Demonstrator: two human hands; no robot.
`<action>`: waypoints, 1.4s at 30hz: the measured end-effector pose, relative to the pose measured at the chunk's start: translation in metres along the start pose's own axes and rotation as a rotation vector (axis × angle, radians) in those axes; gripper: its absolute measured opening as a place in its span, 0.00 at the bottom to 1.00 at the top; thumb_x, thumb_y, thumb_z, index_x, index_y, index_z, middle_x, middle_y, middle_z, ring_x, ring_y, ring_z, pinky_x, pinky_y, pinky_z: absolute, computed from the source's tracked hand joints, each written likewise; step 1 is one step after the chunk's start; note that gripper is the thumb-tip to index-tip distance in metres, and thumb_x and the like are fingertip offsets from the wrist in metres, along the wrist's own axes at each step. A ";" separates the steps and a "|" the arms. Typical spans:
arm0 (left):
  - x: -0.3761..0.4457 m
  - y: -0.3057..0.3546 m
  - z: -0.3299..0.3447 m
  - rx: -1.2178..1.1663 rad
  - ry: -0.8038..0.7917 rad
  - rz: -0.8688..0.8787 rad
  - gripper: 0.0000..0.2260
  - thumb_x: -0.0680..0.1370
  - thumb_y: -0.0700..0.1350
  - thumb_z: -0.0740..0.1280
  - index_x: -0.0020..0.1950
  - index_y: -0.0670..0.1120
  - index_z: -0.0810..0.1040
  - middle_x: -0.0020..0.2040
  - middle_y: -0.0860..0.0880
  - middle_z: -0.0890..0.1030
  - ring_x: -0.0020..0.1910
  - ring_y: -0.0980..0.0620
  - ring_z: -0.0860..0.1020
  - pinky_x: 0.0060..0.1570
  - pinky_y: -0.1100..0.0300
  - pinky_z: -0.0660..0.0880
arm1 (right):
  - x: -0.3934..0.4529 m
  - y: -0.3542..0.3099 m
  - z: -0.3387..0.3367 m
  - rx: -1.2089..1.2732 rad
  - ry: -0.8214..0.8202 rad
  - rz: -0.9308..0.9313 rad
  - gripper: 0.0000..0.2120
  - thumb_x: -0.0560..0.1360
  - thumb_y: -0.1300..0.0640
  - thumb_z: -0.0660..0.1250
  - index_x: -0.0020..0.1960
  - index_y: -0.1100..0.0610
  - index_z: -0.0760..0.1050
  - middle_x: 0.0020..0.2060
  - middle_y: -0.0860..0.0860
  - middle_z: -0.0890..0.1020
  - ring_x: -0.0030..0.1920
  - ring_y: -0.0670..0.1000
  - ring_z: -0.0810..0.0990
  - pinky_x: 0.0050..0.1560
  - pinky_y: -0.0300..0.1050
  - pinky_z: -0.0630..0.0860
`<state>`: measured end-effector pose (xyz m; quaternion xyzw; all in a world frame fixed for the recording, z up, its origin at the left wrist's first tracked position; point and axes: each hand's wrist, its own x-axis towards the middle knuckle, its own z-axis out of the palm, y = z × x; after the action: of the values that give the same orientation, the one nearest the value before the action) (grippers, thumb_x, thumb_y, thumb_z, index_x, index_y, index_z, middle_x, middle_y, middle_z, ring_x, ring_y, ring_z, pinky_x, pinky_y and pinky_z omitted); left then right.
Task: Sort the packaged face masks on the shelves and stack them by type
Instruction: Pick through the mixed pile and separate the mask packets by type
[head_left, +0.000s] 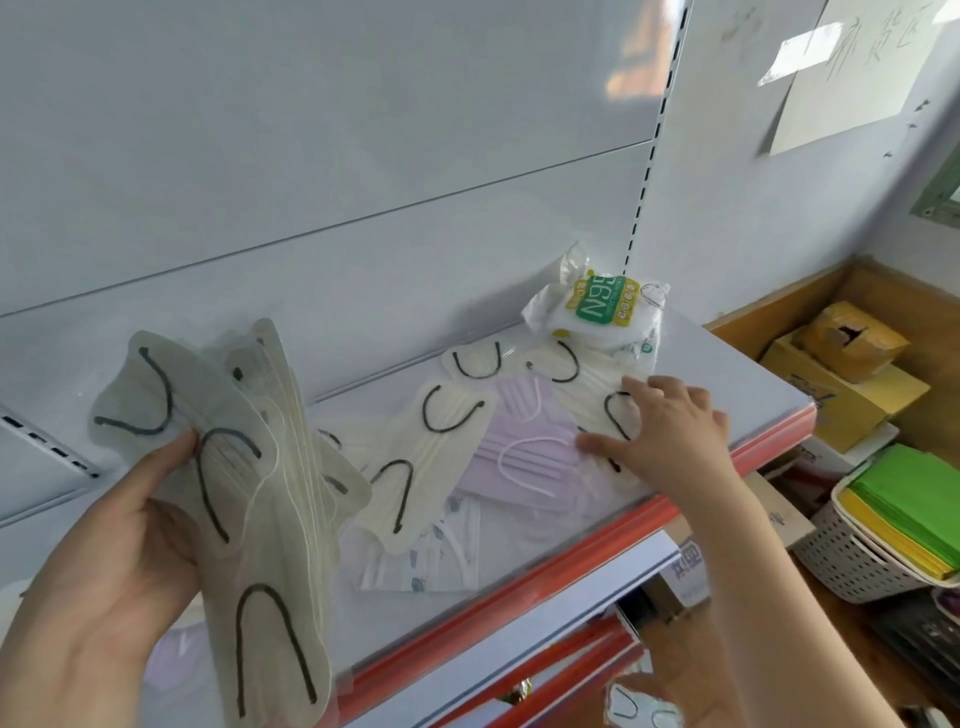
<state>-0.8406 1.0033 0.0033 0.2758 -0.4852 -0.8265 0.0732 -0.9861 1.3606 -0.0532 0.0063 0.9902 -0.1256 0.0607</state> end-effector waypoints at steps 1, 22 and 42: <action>0.001 0.000 0.001 0.001 0.008 -0.012 0.19 0.80 0.50 0.66 0.69 0.48 0.80 0.63 0.48 0.84 0.62 0.50 0.82 0.55 0.42 0.78 | 0.000 0.001 -0.001 -0.018 -0.002 0.007 0.44 0.68 0.24 0.61 0.77 0.45 0.60 0.76 0.52 0.62 0.75 0.59 0.58 0.70 0.57 0.60; 0.008 -0.035 0.059 0.091 -0.023 0.377 0.18 0.83 0.39 0.61 0.72 0.47 0.75 0.65 0.47 0.82 0.61 0.50 0.82 0.55 0.54 0.82 | -0.010 -0.081 -0.015 0.943 -0.082 -0.419 0.28 0.76 0.36 0.62 0.72 0.50 0.70 0.57 0.41 0.80 0.57 0.40 0.79 0.54 0.38 0.74; -0.042 -0.016 -0.024 0.644 -0.137 0.382 0.08 0.78 0.47 0.73 0.56 0.56 0.80 0.50 0.61 0.86 0.52 0.63 0.83 0.57 0.62 0.77 | -0.103 -0.186 0.029 0.790 -0.268 -0.621 0.19 0.66 0.56 0.80 0.52 0.45 0.76 0.42 0.40 0.85 0.42 0.38 0.83 0.47 0.45 0.81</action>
<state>-0.7908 1.0101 -0.0034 0.1333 -0.7664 -0.6198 0.1030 -0.8855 1.1738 -0.0225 -0.2817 0.8061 -0.5014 0.1397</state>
